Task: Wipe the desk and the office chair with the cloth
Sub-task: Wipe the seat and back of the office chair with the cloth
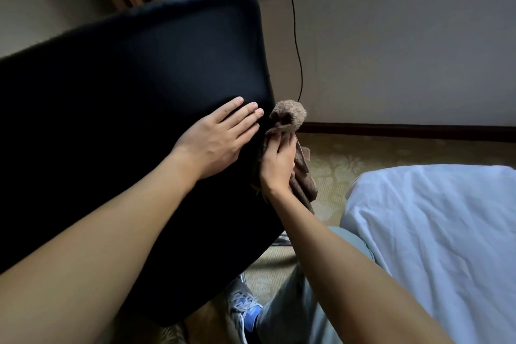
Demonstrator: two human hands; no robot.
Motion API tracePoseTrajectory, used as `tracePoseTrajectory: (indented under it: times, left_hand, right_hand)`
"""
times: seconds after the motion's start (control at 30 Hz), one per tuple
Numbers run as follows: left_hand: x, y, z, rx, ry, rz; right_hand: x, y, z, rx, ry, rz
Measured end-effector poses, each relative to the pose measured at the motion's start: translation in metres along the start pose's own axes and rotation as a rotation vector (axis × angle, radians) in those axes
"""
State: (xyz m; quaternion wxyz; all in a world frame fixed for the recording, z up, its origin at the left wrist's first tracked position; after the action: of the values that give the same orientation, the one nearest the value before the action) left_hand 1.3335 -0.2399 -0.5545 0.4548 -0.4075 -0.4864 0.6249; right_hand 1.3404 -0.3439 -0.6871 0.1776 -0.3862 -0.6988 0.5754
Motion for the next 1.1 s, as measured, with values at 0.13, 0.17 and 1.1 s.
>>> tracePoseTrajectory:
  times: [0.13,0.17,1.1]
  left_hand:
    - [0.001,0.001,0.0,-0.007,0.001,0.0]
    - [0.001,0.002,0.0,-0.012,0.001,0.0]
    - [0.006,0.006,-0.012,-0.034,0.007,-0.031]
  right_hand:
    - [-0.001,0.029,0.011,0.02,-0.006,-0.157]
    - [0.0,0.036,0.014,0.021,-0.006,-0.187]
    - [0.128,0.145,0.007,-0.083,0.024,-0.712]
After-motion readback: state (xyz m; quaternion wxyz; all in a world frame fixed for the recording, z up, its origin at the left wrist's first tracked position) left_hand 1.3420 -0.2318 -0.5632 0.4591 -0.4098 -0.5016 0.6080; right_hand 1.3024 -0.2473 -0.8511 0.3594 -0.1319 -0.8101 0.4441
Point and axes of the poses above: each hand's wrist, its own x-axis away from the middle knuckle, its own z-axis out of the back of the hand, y = z × x, the point moved 3 cm from there along -x, towards the middle knuckle, and after that the axes turned 4 degrees about -x, right-handed, at the moved point
